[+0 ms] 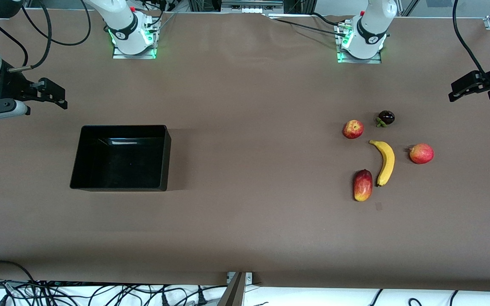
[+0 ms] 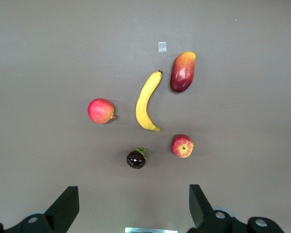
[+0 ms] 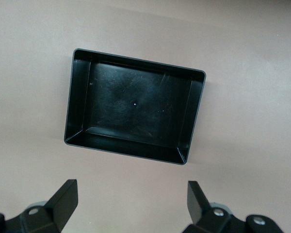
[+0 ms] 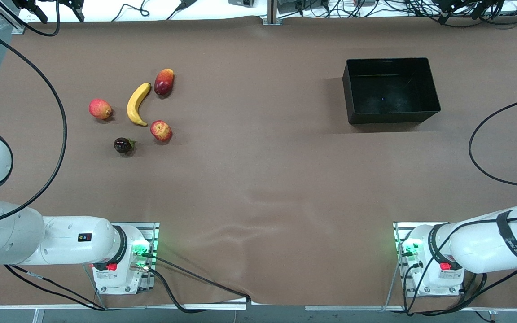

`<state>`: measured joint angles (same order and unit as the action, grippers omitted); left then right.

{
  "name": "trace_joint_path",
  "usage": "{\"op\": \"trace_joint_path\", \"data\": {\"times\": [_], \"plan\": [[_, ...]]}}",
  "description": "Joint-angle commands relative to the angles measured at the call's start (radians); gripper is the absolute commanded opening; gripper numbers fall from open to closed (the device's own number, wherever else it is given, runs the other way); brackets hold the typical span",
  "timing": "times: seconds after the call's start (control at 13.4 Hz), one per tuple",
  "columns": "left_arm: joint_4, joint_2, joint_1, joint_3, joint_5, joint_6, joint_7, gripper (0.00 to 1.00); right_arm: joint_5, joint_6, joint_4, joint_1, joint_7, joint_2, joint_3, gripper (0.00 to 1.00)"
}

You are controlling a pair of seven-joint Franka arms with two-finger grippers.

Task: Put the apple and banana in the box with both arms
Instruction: 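Move the right gripper down beside the black box's side wall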

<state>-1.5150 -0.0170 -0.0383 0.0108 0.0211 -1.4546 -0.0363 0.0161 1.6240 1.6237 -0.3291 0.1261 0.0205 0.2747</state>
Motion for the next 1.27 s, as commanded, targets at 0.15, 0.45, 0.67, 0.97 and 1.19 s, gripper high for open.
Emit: {"op": "trace_joint_path", "data": {"times": [0.15, 0.45, 0.67, 0.97, 1.19], "plan": [[-0.008, 0.008, -0.014, 0.003, 0.017, -0.003, 0.003, 1.00, 0.007, -0.015, -0.024, 0.015, 0.014, 0.009, -0.009, 1.00], [-0.007, 0.003, -0.014, 0.006, 0.019, -0.007, 0.003, 1.00, -0.013, -0.007, -0.005, 0.025, 0.041, 0.079, -0.002, 1.00], [-0.017, 0.002, -0.006, 0.006, 0.017, 0.003, 0.001, 1.00, -0.015, 0.173, 0.117, 0.054, 0.043, 0.154, 0.038, 1.00], [-0.025, -0.009, 0.023, 0.017, 0.019, 0.077, 0.000, 1.00, -0.004, 0.416, 0.270, 0.093, 0.069, 0.240, 0.075, 1.00], [-0.024, -0.023, 0.003, 0.017, 0.019, 0.063, 0.000, 1.00, 0.008, 0.549, 0.373, 0.120, 0.069, 0.268, 0.074, 1.00]]}}
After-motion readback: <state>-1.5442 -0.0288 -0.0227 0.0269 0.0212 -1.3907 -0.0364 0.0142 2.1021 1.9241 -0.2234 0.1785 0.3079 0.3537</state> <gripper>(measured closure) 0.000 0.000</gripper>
